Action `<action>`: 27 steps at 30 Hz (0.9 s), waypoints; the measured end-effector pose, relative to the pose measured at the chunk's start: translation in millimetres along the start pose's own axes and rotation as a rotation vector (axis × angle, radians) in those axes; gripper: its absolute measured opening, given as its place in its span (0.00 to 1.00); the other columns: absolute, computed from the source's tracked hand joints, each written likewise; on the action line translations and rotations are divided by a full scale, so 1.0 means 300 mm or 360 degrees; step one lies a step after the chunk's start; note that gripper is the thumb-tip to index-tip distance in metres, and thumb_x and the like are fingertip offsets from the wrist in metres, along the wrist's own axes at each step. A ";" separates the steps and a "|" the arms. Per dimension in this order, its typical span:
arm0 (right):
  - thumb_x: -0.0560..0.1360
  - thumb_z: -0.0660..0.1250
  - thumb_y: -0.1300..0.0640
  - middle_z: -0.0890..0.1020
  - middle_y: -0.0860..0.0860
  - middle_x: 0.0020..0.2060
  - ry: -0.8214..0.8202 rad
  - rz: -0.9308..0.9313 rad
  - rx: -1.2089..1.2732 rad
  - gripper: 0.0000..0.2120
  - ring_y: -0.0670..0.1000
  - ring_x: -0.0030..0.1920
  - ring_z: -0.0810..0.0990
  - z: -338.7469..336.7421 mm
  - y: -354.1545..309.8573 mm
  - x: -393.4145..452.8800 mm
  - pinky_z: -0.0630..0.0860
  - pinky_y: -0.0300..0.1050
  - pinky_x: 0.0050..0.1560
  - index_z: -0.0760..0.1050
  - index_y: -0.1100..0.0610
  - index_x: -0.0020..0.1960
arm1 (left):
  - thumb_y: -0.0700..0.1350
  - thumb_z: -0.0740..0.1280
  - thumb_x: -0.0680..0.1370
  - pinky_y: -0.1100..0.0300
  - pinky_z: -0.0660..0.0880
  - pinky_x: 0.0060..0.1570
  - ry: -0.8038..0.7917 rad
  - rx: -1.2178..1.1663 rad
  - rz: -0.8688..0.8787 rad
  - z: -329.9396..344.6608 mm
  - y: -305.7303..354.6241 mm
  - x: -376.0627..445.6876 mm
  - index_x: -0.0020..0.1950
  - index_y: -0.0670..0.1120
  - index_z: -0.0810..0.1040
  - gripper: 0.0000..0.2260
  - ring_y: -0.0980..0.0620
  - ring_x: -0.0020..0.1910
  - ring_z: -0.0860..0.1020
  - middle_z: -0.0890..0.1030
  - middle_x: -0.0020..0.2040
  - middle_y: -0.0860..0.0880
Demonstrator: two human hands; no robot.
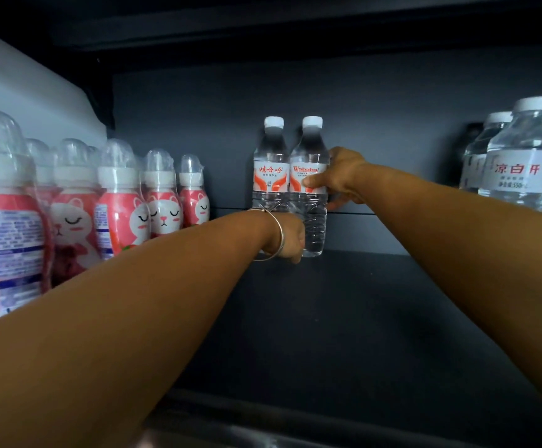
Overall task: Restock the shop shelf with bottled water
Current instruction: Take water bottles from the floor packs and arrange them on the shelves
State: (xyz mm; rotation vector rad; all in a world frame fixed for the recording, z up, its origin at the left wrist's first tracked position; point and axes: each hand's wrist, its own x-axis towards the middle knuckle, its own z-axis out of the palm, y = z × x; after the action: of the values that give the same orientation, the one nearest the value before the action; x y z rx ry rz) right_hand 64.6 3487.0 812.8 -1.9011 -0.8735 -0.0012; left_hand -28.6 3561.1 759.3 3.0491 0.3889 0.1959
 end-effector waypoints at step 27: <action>0.75 0.67 0.50 0.74 0.57 0.65 -0.0212 -0.0345 -0.1704 0.27 0.57 0.65 0.71 -0.349 0.092 -0.603 0.69 0.46 0.62 0.65 0.54 0.72 | 0.39 0.67 0.75 0.59 0.74 0.40 0.0042 -0.0224 0.0161 -0.061 0.379 -0.316 0.54 0.41 0.78 0.08 0.57 0.29 0.75 0.79 0.42 0.45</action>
State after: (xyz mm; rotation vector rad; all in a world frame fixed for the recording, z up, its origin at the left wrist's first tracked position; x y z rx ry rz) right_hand -15.5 3295.0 777.5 -2.7828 -1.3177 -0.5828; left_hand -94.1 3427.9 775.1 2.9318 0.2120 0.2571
